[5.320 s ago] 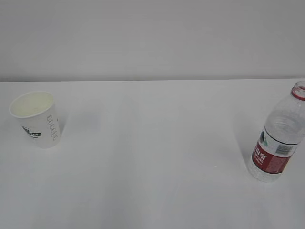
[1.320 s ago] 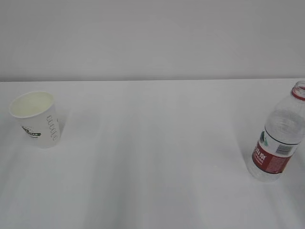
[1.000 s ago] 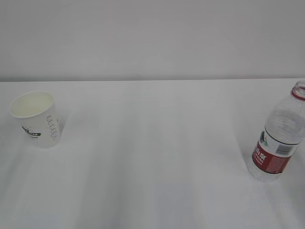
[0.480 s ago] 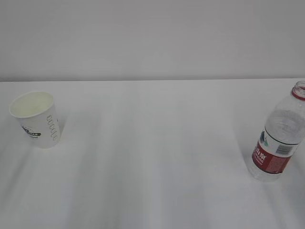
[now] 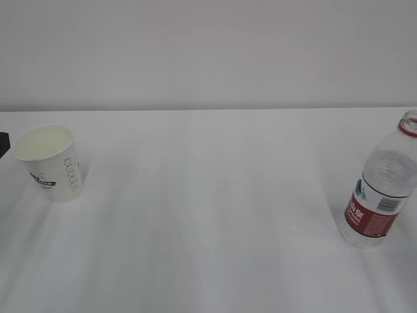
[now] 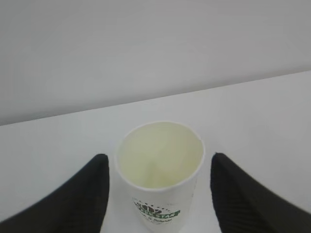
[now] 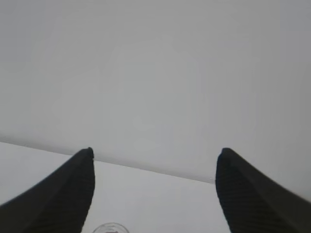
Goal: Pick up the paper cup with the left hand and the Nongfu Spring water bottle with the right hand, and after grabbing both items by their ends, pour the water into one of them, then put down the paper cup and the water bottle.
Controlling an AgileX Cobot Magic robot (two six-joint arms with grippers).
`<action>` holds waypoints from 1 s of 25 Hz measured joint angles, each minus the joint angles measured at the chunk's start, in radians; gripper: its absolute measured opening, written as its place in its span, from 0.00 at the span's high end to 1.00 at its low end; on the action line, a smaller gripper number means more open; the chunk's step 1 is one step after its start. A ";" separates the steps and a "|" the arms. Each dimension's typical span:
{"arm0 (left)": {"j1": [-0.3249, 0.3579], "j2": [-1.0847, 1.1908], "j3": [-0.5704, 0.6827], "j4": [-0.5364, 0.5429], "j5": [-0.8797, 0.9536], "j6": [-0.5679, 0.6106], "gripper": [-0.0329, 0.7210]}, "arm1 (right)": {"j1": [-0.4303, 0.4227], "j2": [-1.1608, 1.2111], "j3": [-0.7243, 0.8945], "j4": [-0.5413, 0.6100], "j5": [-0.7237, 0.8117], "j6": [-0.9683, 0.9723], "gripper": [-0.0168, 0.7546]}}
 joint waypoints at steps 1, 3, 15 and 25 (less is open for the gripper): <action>0.000 0.024 0.000 0.000 -0.016 0.000 0.31 | 0.000 0.012 0.000 -0.002 -0.013 0.000 0.22; 0.000 0.065 0.000 -0.002 -0.063 0.000 0.31 | 0.000 0.036 0.000 -0.004 -0.030 0.000 0.22; 0.000 0.238 0.000 0.000 -0.229 -0.014 0.31 | 0.000 0.103 0.054 -0.006 -0.139 0.004 0.22; 0.000 0.280 0.000 0.011 -0.310 -0.016 0.31 | 0.000 0.103 0.153 -0.008 -0.239 0.051 0.22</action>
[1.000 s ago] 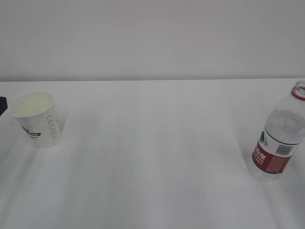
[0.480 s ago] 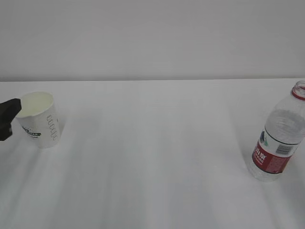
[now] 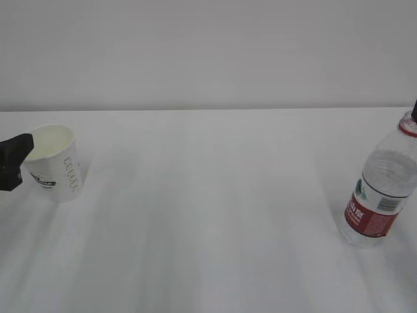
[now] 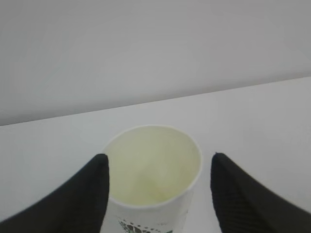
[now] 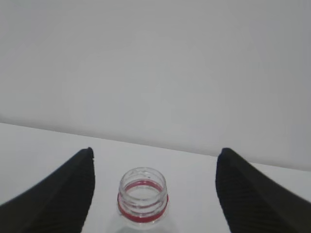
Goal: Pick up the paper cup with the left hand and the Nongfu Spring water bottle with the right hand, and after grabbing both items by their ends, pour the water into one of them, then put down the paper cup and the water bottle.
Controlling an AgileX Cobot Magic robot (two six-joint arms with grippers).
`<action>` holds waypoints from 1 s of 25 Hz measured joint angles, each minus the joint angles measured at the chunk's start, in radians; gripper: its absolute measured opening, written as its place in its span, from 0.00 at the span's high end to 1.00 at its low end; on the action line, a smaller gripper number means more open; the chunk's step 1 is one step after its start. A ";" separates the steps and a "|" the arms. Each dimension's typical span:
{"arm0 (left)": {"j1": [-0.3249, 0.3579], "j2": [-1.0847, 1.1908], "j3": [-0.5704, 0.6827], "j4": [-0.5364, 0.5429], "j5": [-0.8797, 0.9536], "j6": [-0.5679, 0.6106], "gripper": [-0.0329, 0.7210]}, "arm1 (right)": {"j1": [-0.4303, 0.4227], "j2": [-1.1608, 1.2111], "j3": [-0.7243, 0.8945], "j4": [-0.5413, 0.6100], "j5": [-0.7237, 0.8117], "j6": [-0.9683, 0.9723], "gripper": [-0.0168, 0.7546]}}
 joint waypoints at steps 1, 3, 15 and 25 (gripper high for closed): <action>0.000 0.004 0.000 0.009 -0.001 -0.002 0.31 | 0.000 0.000 0.007 0.000 -0.002 0.006 0.22; 0.000 0.016 0.000 0.037 -0.002 -0.004 0.31 | 0.000 0.000 0.021 0.000 -0.006 0.013 0.22; 0.000 0.032 0.000 0.087 -0.056 -0.038 0.31 | 0.000 0.002 0.101 0.000 -0.030 0.017 0.22; 0.000 0.032 0.000 0.091 -0.057 -0.054 0.31 | 0.000 0.165 0.119 0.000 -0.154 0.021 0.22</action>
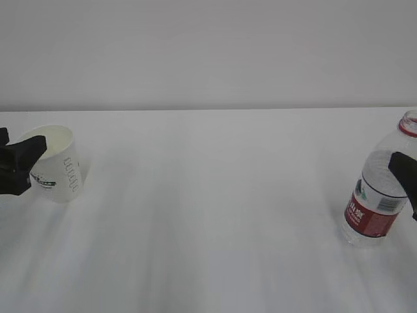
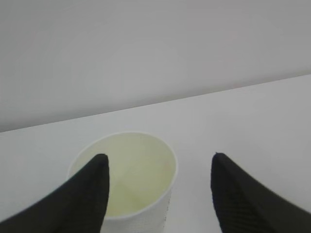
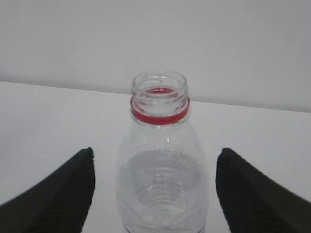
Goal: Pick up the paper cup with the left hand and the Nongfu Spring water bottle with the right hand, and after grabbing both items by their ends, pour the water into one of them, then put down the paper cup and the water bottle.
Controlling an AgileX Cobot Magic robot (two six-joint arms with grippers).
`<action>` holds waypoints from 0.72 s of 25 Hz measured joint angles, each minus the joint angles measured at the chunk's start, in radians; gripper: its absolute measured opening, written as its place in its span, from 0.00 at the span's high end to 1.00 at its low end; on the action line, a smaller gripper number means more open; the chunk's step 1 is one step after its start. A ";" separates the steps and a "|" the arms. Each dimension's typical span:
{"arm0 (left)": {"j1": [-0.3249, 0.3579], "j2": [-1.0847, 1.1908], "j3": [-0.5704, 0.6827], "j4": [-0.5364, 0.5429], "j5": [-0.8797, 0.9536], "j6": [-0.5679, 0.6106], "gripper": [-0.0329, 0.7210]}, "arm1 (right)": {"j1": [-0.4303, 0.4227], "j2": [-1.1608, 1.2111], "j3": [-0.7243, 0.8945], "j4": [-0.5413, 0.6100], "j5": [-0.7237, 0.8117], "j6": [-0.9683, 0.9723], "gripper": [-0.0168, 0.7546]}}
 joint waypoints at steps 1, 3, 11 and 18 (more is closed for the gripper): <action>0.000 0.000 0.000 0.000 0.000 -0.001 0.31 | 0.000 0.020 0.000 0.000 -0.020 0.002 0.22; 0.000 0.000 0.000 0.000 0.000 -0.002 0.31 | 0.000 0.064 0.000 0.000 -0.052 0.004 0.22; 0.000 0.000 0.000 0.000 0.000 -0.002 0.31 | 0.000 0.137 0.017 0.025 -0.126 0.010 0.22; 0.000 0.000 0.000 0.000 -0.002 -0.004 0.31 | 0.000 0.207 0.043 0.029 -0.177 0.010 0.22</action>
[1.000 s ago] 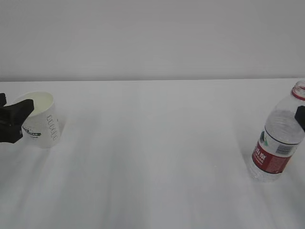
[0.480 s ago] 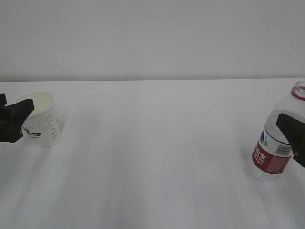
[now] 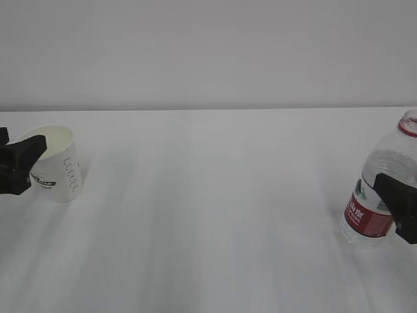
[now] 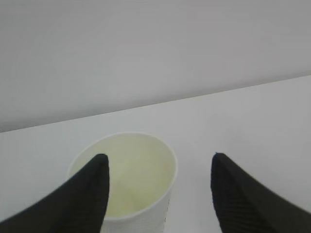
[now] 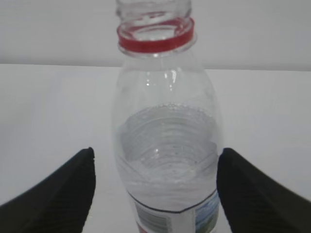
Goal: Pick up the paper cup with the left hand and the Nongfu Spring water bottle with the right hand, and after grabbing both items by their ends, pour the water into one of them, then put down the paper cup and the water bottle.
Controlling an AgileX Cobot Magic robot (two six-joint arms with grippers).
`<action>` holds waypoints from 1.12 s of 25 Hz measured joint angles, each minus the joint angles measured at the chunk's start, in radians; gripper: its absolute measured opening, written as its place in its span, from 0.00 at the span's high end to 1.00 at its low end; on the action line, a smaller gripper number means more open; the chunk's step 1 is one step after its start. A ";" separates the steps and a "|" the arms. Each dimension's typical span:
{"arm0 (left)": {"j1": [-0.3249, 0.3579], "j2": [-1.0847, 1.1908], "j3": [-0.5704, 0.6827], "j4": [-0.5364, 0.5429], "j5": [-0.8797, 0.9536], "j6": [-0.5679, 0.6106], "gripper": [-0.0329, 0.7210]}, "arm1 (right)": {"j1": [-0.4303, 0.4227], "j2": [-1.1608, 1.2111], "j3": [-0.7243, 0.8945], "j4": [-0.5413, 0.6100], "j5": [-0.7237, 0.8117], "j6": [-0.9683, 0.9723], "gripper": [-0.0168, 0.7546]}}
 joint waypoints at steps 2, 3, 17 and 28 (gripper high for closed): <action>0.000 0.002 0.000 0.000 -0.002 0.000 0.31 | 0.000 0.034 0.002 0.010 -0.028 -0.004 0.22; 0.000 0.002 0.000 0.000 -0.002 0.000 0.31 | 0.000 0.056 0.002 0.015 -0.040 -0.006 0.22; 0.000 0.155 0.045 0.000 -0.216 0.000 0.31 | -0.001 0.371 0.028 0.106 -0.278 -0.039 0.22; 0.000 0.211 0.122 -0.010 -0.239 0.000 0.31 | -0.001 0.380 0.028 0.083 -0.286 -0.091 0.22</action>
